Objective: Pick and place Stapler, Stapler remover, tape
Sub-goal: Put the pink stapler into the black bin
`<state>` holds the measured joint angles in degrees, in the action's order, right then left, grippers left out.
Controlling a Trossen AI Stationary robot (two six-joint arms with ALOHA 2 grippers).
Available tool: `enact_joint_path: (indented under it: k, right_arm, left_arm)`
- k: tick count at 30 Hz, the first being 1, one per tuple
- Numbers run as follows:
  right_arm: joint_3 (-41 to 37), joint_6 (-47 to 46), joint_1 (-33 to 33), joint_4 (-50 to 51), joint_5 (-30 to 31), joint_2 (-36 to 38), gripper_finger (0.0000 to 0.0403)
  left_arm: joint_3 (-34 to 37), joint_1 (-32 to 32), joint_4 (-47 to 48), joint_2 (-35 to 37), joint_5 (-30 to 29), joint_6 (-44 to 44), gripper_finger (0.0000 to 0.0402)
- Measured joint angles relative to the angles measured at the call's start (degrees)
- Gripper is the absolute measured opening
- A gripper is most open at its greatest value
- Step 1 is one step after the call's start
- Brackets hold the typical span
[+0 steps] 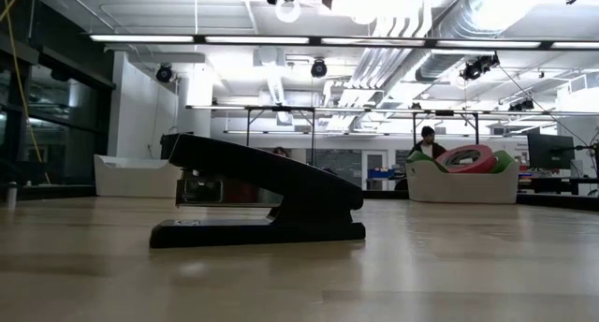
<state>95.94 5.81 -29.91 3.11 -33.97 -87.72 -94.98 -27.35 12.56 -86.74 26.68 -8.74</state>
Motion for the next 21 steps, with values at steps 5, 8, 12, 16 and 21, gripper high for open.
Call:
enact_joint_path:
  k: [5, 8, 12, 16, 21]
  right_arm:
    - [0.00, -1.48, 0.08, -2.13, 0.43, -0.68, 0.0162]
    - [0.00, -1.60, 0.04, -3.59, 1.22, -0.71, 0.0162]
    - [0.00, -3.40, 0.04, -5.79, 0.57, -1.21, 0.0162]
    - [0.00, -3.88, 0.65, -6.78, 0.55, -1.94, 0.0162]
    - [0.00, -4.42, 1.48, -11.02, 1.58, -2.91, 0.0162]
  left_arm:
    - [0.00, 0.00, 0.02, 0.00, 0.26, -0.53, 0.0337]
    - [0.00, 0.00, 0.02, 0.00, 1.11, -0.56, 0.0337]
    - [0.00, 0.00, 0.04, 0.00, 1.30, -0.71, 0.0337]
    - [0.00, 0.00, 0.00, 0.00, 1.30, -0.75, 0.0337]
    - [0.00, 0.00, 0.27, 0.00, 1.28, -0.75, 0.0337]
